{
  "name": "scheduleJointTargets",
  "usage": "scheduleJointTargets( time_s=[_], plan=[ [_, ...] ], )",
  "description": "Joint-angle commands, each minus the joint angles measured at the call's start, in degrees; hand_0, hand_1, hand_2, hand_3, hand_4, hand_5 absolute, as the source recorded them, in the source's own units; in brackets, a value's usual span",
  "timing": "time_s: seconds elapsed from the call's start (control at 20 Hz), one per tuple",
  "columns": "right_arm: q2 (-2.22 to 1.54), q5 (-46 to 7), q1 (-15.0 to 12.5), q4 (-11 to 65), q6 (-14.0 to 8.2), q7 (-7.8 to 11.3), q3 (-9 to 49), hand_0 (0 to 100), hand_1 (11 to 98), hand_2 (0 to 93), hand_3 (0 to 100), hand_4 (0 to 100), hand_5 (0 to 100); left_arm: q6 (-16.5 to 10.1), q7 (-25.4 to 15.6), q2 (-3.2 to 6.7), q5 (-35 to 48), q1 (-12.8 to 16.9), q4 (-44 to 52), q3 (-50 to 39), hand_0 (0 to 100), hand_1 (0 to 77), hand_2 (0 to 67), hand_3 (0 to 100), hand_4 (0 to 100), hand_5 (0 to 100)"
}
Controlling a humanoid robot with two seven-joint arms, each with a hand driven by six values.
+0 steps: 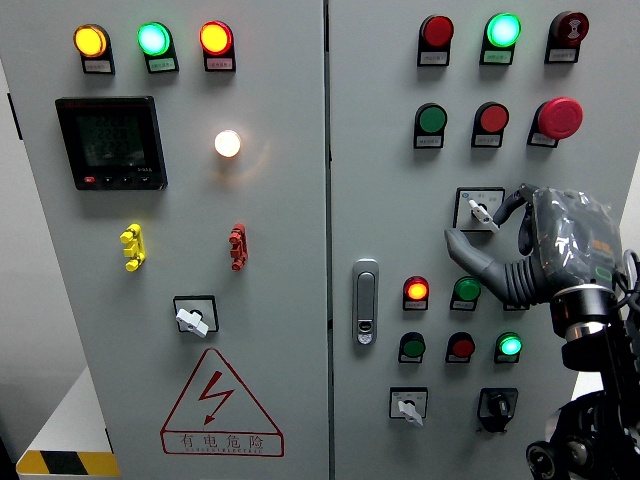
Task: Rotate and turn off gray switch
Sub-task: 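Twist the white handle with the right hand to the off position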
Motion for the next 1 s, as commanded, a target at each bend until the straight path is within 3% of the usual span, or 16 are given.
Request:
scheduleJointTargets(
  time_s=[0.0, 0.2, 0.3, 0.4, 0.7, 0.95],
  plan=[
    [0.0, 0.0, 0.1, -0.4, 0.0, 0.01, 0.0, 0, 36.2, 64.1, 100, 100, 100, 0.0, 0.0, 0.0, 0.0, 0.0, 0.0, 0.0, 84, 0.0, 13.4, 19, 8, 11],
    [0.0, 0.0, 0.4, -0.7, 0.0, 0.01, 0.0, 0, 34.9, 64.1, 100, 100, 100, 0.0, 0.0, 0.0, 0.0, 0.0, 0.0, 0.0, 84, 0.0, 13.4, 19, 8, 11],
    [0.0, 0.0, 0.4, -0.7, 0.0, 0.01, 0.0, 7, 34.3, 64.3, 100, 100, 100, 0.0, 0.0, 0.0, 0.0, 0.0, 0.0, 0.0, 84, 0.0, 13.4, 19, 8, 11],
    [0.0, -0.1, 0.5, -1.0, 0.0, 0.01, -0.1, 23, 33.7, 64.7, 100, 100, 100, 0.0, 0.0, 0.0, 0.0, 0.0, 0.0, 0.0, 85, 0.0, 13.4, 19, 8, 11],
    [0.0, -0.1, 0.8, -1.5, -0.1, -0.08, -0.1, 46, 34.3, 64.9, 100, 100, 100, 0.0, 0.0, 0.0, -0.1, 0.0, 0.0, 0.0, 84, 0.0, 13.4, 19, 8, 11],
    [0.0, -0.2, 0.8, -1.5, -0.1, -0.08, -0.2, 54, 35.1, 65.2, 100, 100, 100, 0.0, 0.0, 0.0, 0.0, 0.0, 0.0, 0.0, 85, 0.0, 13.4, 19, 8, 11]
  ],
)
